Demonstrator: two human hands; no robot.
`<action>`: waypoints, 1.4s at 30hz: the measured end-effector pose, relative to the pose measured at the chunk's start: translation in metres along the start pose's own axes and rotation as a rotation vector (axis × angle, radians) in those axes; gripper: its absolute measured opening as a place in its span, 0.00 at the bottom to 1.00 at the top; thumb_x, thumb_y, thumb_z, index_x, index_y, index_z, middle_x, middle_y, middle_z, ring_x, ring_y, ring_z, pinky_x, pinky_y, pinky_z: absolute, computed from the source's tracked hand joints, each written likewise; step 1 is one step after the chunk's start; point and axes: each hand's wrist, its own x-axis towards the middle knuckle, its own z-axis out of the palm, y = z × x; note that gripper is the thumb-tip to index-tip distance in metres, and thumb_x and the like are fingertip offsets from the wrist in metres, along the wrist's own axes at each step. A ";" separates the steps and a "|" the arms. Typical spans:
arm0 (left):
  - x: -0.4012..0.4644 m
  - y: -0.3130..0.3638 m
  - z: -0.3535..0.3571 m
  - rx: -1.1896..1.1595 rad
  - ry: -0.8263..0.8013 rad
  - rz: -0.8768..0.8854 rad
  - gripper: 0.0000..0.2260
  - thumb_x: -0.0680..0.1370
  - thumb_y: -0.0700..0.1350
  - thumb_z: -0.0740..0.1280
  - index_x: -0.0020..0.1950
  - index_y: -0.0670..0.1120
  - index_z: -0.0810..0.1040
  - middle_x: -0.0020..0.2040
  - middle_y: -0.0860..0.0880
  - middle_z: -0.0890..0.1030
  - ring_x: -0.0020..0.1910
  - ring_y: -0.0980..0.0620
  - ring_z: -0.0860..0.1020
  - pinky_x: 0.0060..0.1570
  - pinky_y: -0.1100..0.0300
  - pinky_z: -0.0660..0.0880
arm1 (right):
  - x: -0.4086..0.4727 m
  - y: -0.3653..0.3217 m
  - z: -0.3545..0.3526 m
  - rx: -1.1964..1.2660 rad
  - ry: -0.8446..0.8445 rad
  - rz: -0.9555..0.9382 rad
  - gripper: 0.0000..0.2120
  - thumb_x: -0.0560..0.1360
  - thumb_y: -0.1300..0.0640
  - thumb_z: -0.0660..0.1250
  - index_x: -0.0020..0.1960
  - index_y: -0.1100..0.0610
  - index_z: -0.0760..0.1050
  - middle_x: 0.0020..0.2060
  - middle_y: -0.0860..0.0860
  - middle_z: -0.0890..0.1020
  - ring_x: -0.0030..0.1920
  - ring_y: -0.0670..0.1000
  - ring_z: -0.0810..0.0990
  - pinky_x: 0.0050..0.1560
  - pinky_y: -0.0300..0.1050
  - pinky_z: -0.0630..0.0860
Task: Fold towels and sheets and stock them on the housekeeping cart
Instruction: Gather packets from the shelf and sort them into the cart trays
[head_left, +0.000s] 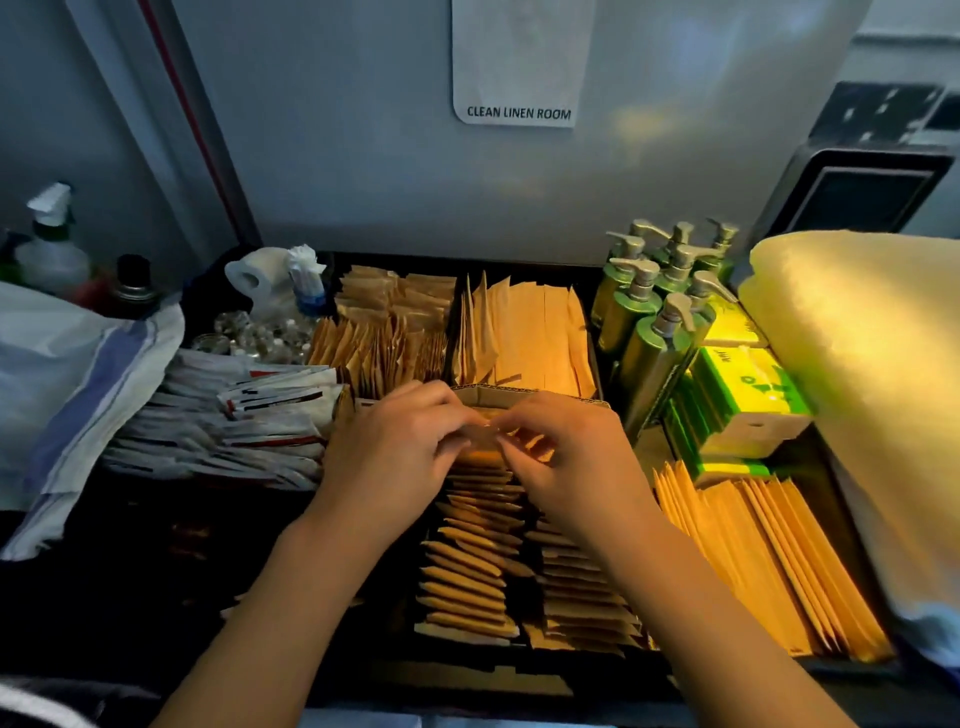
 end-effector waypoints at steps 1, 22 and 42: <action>0.000 -0.003 0.004 -0.002 -0.003 -0.015 0.10 0.76 0.45 0.74 0.57 0.54 0.85 0.51 0.59 0.79 0.53 0.57 0.76 0.49 0.52 0.79 | 0.004 0.005 0.001 -0.011 -0.019 0.026 0.11 0.77 0.55 0.73 0.59 0.50 0.85 0.52 0.44 0.84 0.52 0.44 0.80 0.57 0.48 0.81; -0.033 -0.036 0.010 -0.101 0.054 -0.230 0.11 0.76 0.41 0.75 0.56 0.52 0.87 0.51 0.59 0.81 0.51 0.61 0.79 0.54 0.63 0.77 | 0.022 0.014 0.031 -0.282 -0.237 -0.061 0.10 0.79 0.53 0.70 0.58 0.45 0.84 0.53 0.44 0.81 0.56 0.49 0.77 0.53 0.46 0.78; -0.154 -0.099 -0.057 -0.126 0.139 -0.324 0.11 0.76 0.35 0.75 0.54 0.49 0.87 0.49 0.58 0.82 0.51 0.58 0.81 0.52 0.54 0.80 | 0.015 -0.076 0.141 -0.565 -0.514 -0.217 0.11 0.78 0.58 0.67 0.59 0.52 0.81 0.54 0.53 0.83 0.55 0.57 0.83 0.51 0.51 0.80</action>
